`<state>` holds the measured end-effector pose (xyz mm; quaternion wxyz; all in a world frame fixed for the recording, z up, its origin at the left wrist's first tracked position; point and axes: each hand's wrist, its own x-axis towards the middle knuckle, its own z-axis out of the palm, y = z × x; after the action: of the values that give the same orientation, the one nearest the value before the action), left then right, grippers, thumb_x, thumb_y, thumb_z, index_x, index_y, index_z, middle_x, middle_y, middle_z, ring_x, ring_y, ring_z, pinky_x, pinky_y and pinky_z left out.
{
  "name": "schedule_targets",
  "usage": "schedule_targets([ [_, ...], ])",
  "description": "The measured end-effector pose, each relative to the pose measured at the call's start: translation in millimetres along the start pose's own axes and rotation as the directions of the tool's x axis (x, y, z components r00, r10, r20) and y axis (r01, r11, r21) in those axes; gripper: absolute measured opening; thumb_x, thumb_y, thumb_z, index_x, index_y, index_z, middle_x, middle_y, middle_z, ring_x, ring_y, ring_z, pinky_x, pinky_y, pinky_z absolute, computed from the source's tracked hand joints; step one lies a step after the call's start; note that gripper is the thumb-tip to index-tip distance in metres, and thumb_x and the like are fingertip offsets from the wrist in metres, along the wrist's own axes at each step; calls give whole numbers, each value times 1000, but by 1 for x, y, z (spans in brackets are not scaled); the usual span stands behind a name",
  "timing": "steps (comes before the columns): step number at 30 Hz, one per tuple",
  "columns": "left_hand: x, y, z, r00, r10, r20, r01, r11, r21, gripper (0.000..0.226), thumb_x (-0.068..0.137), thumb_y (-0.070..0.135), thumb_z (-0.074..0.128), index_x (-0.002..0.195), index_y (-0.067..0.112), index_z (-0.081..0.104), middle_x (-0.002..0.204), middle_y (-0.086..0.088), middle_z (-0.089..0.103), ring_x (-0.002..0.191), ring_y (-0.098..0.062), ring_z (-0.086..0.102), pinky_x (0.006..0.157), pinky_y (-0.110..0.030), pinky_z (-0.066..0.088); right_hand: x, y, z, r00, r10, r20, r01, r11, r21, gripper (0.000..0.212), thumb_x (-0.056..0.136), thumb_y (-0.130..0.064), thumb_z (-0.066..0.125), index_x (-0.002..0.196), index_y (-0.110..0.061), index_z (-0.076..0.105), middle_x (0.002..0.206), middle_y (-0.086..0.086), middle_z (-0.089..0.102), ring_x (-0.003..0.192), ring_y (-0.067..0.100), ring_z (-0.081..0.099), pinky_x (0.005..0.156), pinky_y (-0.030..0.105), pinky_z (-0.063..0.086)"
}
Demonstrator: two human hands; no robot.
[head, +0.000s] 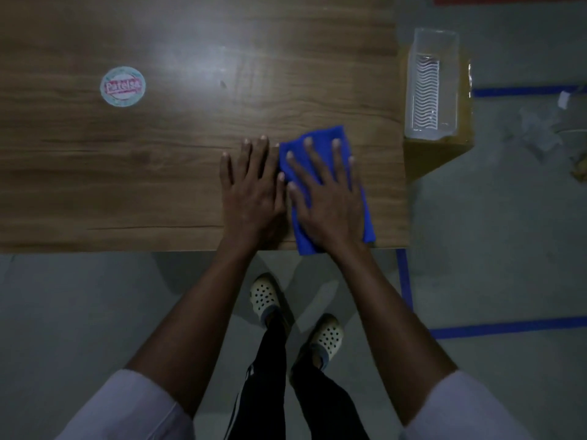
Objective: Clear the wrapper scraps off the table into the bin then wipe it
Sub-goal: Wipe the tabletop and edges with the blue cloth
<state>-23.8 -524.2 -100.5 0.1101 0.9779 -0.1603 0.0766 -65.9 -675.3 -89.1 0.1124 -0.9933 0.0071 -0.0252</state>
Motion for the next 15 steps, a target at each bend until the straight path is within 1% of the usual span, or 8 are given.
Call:
schedule_targets([
  [2,11,1,-5,1000,21,6,-21,1000,14,50,92,33,48,138,15,58,148,-11,54,136,-33,49,110,-55,32,-6,23,-4,981,-191,18,190,981,46,54,106,-52,37,158,-38,33,169,-10,20,158,27,6,126,51,12],
  [3,17,2,-7,999,33,7,-33,999,28,45,89,32,50,130,16,60,140,-11,57,127,-33,53,104,-52,35,-5,40,-8,979,-204,5,203,977,65,53,105,-52,40,156,-39,36,168,-11,23,158,25,8,126,51,14],
  [6,36,7,-11,999,38,-34,-37,998,46,34,91,32,51,120,16,59,129,-11,57,117,-33,51,100,-49,35,15,77,-16,991,122,-57,-117,990,80,52,103,-53,41,154,-40,40,167,-9,25,158,27,10,124,54,17],
  [8,50,7,-5,1000,1,14,-1,1000,5,42,98,36,47,135,18,54,145,-11,49,134,-32,43,110,-52,29,45,73,-18,928,369,-51,-364,927,91,56,103,-57,36,157,-41,33,170,-9,17,158,28,4,126,54,10],
  [9,58,7,-1,999,-18,32,19,999,-30,47,100,38,44,143,18,49,154,-10,43,143,-32,37,114,-53,24,62,61,-18,909,416,-28,-413,907,84,58,103,-59,34,158,-43,29,170,-10,12,158,28,-1,126,53,5],
  [11,73,4,6,999,-43,29,45,994,-95,53,103,37,40,151,17,45,162,-8,38,151,-32,29,119,-55,18,85,34,-12,947,322,11,-322,945,59,59,102,-61,35,158,-46,24,171,-11,7,158,28,-5,126,51,-1],
  [13,85,-1,10,999,-41,3,41,991,-128,53,104,34,37,152,13,45,161,-7,40,152,-31,29,121,-54,17,95,12,-6,992,128,6,-128,991,48,56,102,-57,37,157,-44,31,170,-12,13,158,27,0,126,52,5],
  [15,89,-6,11,1000,-22,3,23,989,-149,53,105,34,37,153,11,44,161,-8,40,152,-31,29,122,-54,17,92,9,-2,999,39,-36,-37,997,62,52,103,-49,41,154,-41,40,168,-12,23,158,26,9,125,51,15],
])
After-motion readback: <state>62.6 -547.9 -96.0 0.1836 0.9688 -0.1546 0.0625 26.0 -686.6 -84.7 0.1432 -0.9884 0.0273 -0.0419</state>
